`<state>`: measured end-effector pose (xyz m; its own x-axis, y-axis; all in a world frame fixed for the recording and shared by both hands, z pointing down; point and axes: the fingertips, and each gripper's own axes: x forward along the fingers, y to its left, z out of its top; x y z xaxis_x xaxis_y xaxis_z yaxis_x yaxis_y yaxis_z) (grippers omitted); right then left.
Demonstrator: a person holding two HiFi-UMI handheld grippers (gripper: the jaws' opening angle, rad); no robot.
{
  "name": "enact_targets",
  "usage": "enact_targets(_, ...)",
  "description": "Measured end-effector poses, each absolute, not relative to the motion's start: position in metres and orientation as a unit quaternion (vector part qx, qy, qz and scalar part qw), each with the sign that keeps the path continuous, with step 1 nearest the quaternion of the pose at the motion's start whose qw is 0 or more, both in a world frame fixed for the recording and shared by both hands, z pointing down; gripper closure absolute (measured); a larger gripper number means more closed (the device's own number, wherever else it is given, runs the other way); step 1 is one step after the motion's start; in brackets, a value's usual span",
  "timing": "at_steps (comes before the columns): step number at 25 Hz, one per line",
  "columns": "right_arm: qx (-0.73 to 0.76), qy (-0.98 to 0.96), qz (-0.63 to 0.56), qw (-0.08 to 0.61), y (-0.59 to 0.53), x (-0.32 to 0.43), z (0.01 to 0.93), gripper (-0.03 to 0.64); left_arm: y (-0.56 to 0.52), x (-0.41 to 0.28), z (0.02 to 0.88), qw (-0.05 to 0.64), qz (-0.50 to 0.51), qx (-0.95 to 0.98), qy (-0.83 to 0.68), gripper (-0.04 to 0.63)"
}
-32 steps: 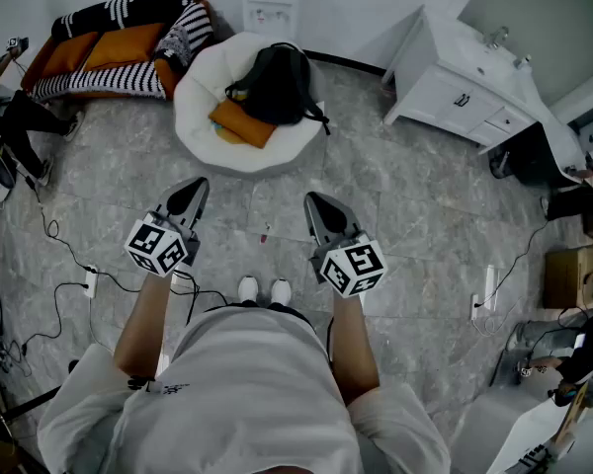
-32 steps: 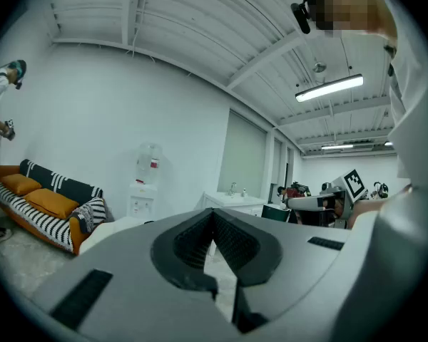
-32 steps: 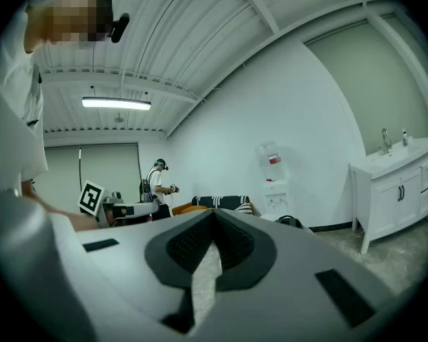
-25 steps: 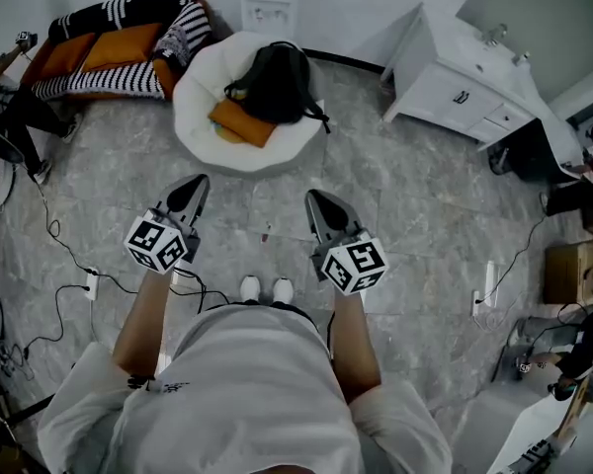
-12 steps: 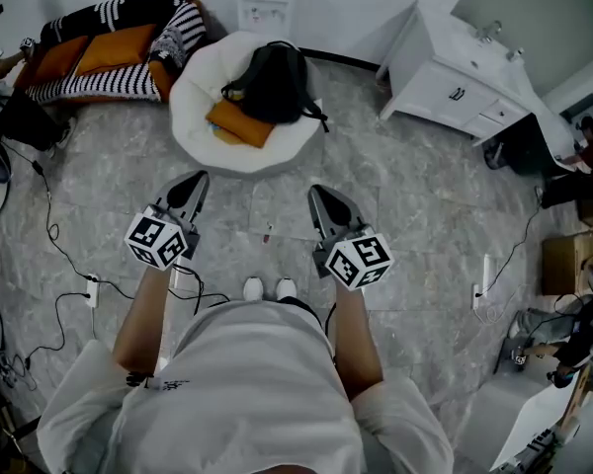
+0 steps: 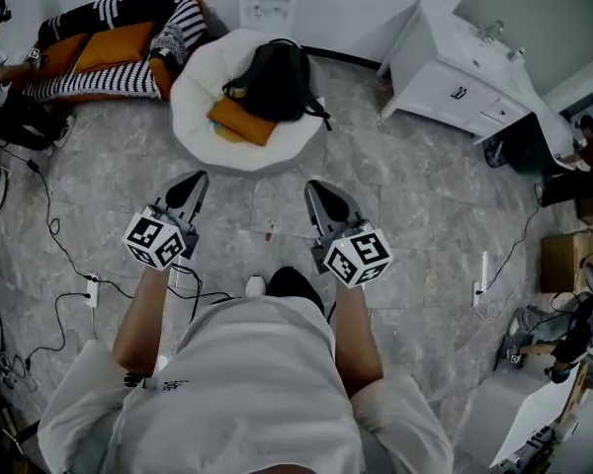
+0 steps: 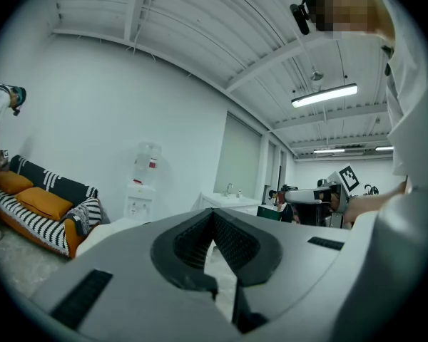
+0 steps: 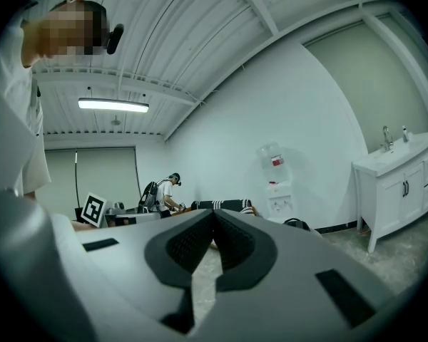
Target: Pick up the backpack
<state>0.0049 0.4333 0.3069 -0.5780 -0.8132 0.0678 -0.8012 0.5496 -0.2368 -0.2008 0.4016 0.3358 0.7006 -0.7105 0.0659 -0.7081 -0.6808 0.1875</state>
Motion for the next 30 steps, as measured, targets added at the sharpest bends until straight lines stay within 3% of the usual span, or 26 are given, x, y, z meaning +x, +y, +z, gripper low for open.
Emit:
enact_targets(12,-0.446,0.887,-0.12,0.026,0.377,0.015,0.314,0.612,0.358,-0.188,0.348,0.106,0.007,0.911,-0.399,0.594)
enact_targets(30,-0.399,0.906,-0.137,0.019,0.213,0.092,0.321,0.612,0.216,-0.106,0.349,0.119,0.012,0.894,-0.433,0.594)
